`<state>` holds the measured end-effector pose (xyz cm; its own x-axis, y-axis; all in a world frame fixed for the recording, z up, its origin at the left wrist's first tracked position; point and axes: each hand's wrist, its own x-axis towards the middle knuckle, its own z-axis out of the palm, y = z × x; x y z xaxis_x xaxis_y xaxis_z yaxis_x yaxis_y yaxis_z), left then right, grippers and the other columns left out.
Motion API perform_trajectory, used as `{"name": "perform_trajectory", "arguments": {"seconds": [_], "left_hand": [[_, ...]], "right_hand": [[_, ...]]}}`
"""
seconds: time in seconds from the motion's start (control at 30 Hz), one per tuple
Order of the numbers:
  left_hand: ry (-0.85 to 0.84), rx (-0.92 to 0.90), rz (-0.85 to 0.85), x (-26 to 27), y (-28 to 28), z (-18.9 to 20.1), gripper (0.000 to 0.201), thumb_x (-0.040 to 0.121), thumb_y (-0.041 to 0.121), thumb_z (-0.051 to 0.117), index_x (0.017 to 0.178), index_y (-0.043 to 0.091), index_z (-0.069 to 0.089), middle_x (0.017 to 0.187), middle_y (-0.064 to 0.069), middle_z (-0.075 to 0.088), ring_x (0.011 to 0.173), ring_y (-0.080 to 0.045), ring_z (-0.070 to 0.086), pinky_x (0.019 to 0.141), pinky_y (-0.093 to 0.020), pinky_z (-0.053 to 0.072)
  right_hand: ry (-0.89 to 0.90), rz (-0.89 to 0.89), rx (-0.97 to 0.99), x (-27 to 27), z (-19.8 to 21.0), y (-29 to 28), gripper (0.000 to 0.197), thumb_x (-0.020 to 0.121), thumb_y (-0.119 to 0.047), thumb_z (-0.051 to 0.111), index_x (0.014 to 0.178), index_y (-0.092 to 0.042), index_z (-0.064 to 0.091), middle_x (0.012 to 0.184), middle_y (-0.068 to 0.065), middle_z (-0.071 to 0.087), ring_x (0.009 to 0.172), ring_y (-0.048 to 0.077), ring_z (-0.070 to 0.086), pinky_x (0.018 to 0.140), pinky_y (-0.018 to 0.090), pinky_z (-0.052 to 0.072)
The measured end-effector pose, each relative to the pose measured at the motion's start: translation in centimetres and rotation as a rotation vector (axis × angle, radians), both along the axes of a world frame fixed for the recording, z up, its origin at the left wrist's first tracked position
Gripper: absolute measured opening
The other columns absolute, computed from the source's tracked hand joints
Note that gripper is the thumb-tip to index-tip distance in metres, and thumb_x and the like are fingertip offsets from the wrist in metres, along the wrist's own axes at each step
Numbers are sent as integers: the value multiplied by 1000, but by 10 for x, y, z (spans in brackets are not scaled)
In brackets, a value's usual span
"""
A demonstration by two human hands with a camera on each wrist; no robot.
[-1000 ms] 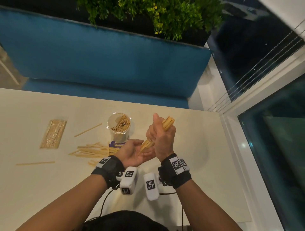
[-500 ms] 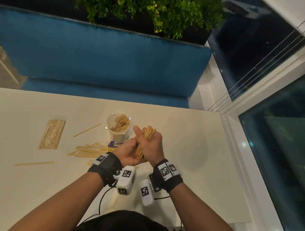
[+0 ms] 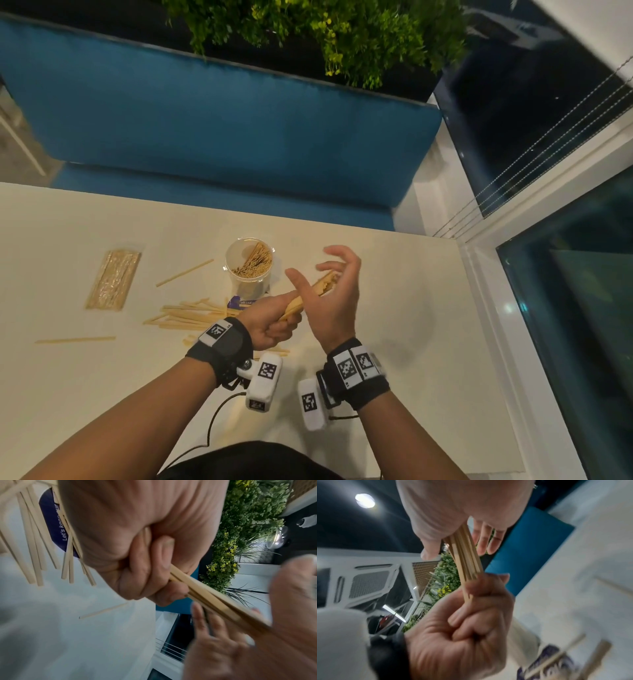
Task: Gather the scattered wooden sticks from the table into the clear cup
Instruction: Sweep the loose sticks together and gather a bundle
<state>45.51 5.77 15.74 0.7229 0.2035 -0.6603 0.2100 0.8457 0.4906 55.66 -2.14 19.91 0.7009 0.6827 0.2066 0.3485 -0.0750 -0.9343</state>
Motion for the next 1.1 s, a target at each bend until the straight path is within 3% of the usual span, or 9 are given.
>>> {"name": "perform_trajectory", "arguments": {"seconds": [0.13, 0.33, 0.47, 0.53, 0.6, 0.7, 0.87, 0.93, 1.1], "left_hand": [[24, 25, 23, -1, 0, -5, 32, 104, 33, 50, 83, 10, 59, 53, -2, 45, 30, -6, 28, 28, -15, 22], [148, 111, 134, -14, 0, -10, 32, 103, 26, 49, 78, 9, 59, 55, -6, 47, 28, -7, 25, 28, -15, 18], [253, 263, 211, -25, 2, -14, 26, 96, 21, 57, 101, -3, 61, 68, -19, 52, 30, -12, 28, 32, -18, 21], [288, 327, 254, -29, 2, -15, 35, 93, 19, 60, 107, -12, 62, 79, -23, 56, 31, -14, 35, 32, -20, 26], [323, 397, 288, -33, 2, -13, 29, 90, 16, 62, 100, -10, 69, 81, -24, 61, 41, -18, 52, 37, -23, 38], [387, 493, 308, -40, 0, -14, 21, 90, 13, 62, 83, 1, 77, 70, -13, 67, 48, -19, 60, 38, -21, 40], [495, 554, 225, -53, 3, -17, 27, 96, 15, 57, 79, 1, 72, 48, -3, 61, 29, -11, 48, 33, -18, 30], [485, 506, 202, -56, 11, -13, 26, 96, 18, 59, 84, -2, 70, 54, -6, 62, 32, -12, 49, 32, -17, 32], [327, 399, 239, -70, 49, 3, 41, 101, 33, 57, 104, -7, 66, 72, -16, 67, 48, -20, 53, 38, -23, 43]], "right_hand": [[-441, 140, -38, -3, -1, -8, 17, 104, -15, 56, 120, -10, 61, 120, 0, 61, 106, 16, 57, 86, 36, 52], [-632, 448, -478, 2, 15, -16, 35, 105, -12, 30, 112, -4, 63, 110, 10, 59, 101, 25, 53, 90, 40, 50], [-286, 445, -611, 0, 18, -22, 31, 103, -24, 60, 128, -8, 71, 118, 9, 69, 110, 23, 61, 97, 31, 48], [-107, 337, -571, -6, 13, -23, 29, 97, -21, 71, 124, -10, 74, 108, 10, 74, 88, 21, 72, 82, 29, 59], [106, 253, -544, -11, 6, -23, 23, 93, -13, 75, 116, -10, 78, 89, 12, 76, 60, 16, 71, 61, 19, 57], [279, 174, -557, -14, -5, -25, 15, 90, -8, 77, 104, -11, 82, 75, 9, 77, 51, 14, 71, 59, 11, 51], [469, 151, -609, -19, -16, -18, 13, 87, -5, 80, 97, -12, 84, 84, 8, 79, 56, 24, 73, 75, 33, 64], [476, 163, -592, -16, -13, -11, 13, 86, -3, 80, 95, -10, 84, 85, 9, 79, 56, 25, 72, 78, 41, 65], [450, 188, -537, -7, 9, 21, 14, 86, -3, 80, 92, -15, 83, 83, 9, 79, 62, 26, 74, 77, 41, 65]]}}
